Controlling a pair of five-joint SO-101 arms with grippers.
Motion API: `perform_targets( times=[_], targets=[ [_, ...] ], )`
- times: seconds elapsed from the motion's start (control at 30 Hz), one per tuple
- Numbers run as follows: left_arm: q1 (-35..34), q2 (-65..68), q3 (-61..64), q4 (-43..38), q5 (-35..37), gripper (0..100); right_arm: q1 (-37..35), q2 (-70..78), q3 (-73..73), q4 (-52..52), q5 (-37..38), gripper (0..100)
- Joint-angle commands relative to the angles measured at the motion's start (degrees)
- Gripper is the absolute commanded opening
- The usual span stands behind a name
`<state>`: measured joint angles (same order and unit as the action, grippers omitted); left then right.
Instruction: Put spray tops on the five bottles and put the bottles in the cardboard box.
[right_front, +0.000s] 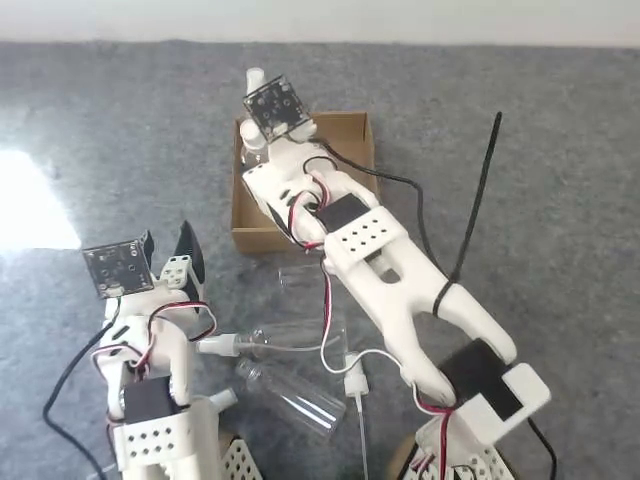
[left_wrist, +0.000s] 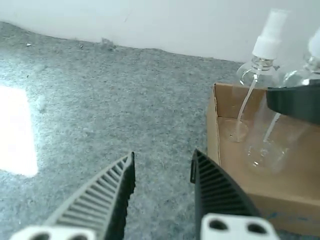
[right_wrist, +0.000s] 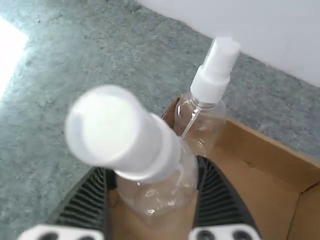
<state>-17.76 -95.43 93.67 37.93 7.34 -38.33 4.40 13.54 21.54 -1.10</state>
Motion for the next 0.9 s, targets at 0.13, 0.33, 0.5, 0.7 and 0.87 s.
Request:
perform_targets(
  times=[0.13, 0.33, 0.5, 0.7, 0.87],
  targets=[
    [-0.26, -0.26, -0.48, 0.18, -0.62, 17, -0.04, -0.66, -5.01, -1.71, -6.59, 1.7],
    [-0.26, -0.26, -0.4, 0.26, -0.62, 17, -0.04, 1.01, -5.19, -1.71, -6.68, 1.7],
    [-0.26, -0.26, 0.22, 0.18, -0.7, 17, 0.13, 4.09, -5.54, -4.09, -6.33, 1.7],
    [-0.26, -0.26, 0.4, 0.18, -0.7, 17, 0.84, 6.11, -5.54, -6.9, -6.33, 1.7],
    [-0.26, -0.26, 0.4, 0.18, -0.7, 17, 0.84, 8.04, -5.54, -9.27, -6.24, 1.7]
  ],
)
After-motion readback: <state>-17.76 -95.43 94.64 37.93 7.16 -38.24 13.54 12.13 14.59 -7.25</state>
